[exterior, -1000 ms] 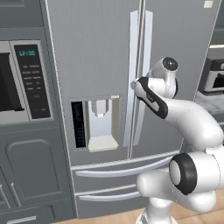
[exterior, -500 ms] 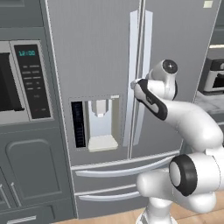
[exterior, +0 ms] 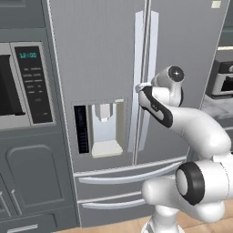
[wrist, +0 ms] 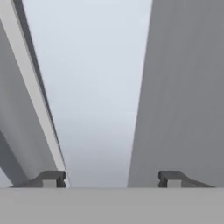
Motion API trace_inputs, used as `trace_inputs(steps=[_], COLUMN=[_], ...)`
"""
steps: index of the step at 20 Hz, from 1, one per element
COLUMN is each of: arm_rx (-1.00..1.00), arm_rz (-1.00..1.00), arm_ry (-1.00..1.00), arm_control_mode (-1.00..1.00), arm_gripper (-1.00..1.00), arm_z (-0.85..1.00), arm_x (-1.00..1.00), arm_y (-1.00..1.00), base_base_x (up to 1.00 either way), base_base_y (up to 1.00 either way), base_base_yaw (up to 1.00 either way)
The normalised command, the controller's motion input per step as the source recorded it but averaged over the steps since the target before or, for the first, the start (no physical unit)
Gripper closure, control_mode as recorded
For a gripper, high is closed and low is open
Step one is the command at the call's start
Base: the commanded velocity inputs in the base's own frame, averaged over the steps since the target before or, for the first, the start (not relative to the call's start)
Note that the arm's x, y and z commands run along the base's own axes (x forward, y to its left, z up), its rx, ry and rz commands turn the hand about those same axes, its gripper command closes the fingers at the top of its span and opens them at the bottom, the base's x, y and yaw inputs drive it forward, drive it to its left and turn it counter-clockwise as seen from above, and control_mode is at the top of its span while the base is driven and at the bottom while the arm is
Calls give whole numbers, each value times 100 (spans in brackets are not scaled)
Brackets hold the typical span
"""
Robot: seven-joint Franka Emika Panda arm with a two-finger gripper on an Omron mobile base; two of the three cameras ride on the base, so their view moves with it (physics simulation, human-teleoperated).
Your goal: Open the fridge, grab two sodas, and place both sodas inside the bowl with ice on the dining counter.
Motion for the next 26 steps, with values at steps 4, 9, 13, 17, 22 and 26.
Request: trace_inputs(steps=[4, 9, 13, 17, 22, 26], arm_rx=[0, 0, 0, 1, 0, 1], arm_rz=[0, -3, -9, -5, -3, -4], arm_ry=[-4, -7, -2, 0, 1, 5], arm_control_mode=[-100, -100, -100, -100, -100, -100], arm_gripper=[100, 100, 100, 100, 100, 100], arm_z=[-12, 0, 9, 20, 36, 37], arm_x=[25, -34, -97, -100, -80, -61], arm_y=[0, -2, -14, -27, -43, -47], base_base_x=[0, 0, 0, 0, 0, 0], base_base_y=[0, 0, 0, 0, 0, 0], base_base_yaw=[0, 0, 0, 0, 0, 0])
